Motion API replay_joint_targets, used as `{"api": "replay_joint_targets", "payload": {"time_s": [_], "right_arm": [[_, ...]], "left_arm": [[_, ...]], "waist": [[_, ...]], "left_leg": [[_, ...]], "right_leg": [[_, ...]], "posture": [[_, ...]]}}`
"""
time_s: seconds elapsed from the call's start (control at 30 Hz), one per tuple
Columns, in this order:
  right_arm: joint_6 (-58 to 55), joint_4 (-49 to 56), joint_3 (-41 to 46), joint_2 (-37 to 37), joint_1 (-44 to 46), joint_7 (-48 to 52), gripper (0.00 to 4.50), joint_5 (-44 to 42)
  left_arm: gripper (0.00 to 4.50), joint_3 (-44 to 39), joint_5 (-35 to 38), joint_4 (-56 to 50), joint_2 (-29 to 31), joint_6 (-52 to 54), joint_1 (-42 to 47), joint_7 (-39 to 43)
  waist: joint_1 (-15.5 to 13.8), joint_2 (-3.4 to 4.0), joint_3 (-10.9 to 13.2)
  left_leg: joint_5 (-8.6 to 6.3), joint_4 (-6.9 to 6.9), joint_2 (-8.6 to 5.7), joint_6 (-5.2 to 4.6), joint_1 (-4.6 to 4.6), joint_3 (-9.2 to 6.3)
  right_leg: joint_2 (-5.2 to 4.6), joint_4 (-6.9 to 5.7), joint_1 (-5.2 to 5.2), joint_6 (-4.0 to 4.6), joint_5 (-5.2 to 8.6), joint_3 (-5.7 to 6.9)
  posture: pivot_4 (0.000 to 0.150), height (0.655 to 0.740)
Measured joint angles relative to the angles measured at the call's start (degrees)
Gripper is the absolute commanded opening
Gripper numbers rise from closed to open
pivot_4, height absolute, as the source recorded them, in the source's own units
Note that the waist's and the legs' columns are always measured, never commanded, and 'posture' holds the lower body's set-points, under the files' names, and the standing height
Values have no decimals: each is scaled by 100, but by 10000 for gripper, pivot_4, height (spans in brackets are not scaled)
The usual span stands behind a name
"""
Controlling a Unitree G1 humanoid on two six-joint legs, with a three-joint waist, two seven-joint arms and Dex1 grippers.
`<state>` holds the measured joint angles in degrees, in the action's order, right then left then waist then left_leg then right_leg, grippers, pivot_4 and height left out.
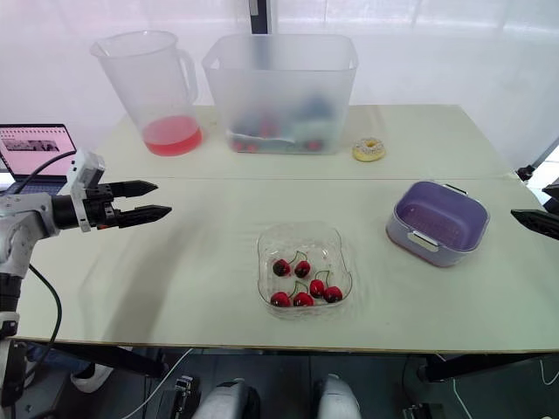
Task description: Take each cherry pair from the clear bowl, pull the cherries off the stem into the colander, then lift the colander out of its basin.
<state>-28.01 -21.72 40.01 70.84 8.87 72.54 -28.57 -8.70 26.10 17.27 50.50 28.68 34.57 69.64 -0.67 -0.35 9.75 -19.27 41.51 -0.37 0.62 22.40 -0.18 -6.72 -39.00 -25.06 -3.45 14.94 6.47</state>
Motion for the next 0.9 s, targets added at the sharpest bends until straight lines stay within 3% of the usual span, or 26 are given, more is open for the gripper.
{"api": "replay_joint_targets", "payload": {"time_s": [0.63, 0.77, 0.9], "right_arm": [[-466, 986, 273, -340, -314, -323, 44758, -261], [-1557, 1770, 299, -437, -294, -634, 44758, -803], [-2423, 3314, 139, -439, -233, -885, 44758, -1526]], "left_arm": [[45000, -5, 91, -165, -180, 131, 144, -195], [45000, -12, 393, -595, -285, 622, 108, -217], [45000, 4, 950, -1640, -434, 1216, -397, -218]], "waist": [[-9, -1, 1], [-1, 2, 3], [13, 3, 3]], "left_leg": [[-3, 0, 0, -5, -3, -5], [2, -1, 2, 4, -4, -8], [2, -12, 8, 4, -12, -12]], "right_leg": [[-1, 2, 7, 0, 0, -1], [0, 2, 7, 0, 0, -3], [-1, 12, 13, 0, 0, -7]], "posture": [[1500, 6886], [1500, 6886], [1500, 6886]]}}
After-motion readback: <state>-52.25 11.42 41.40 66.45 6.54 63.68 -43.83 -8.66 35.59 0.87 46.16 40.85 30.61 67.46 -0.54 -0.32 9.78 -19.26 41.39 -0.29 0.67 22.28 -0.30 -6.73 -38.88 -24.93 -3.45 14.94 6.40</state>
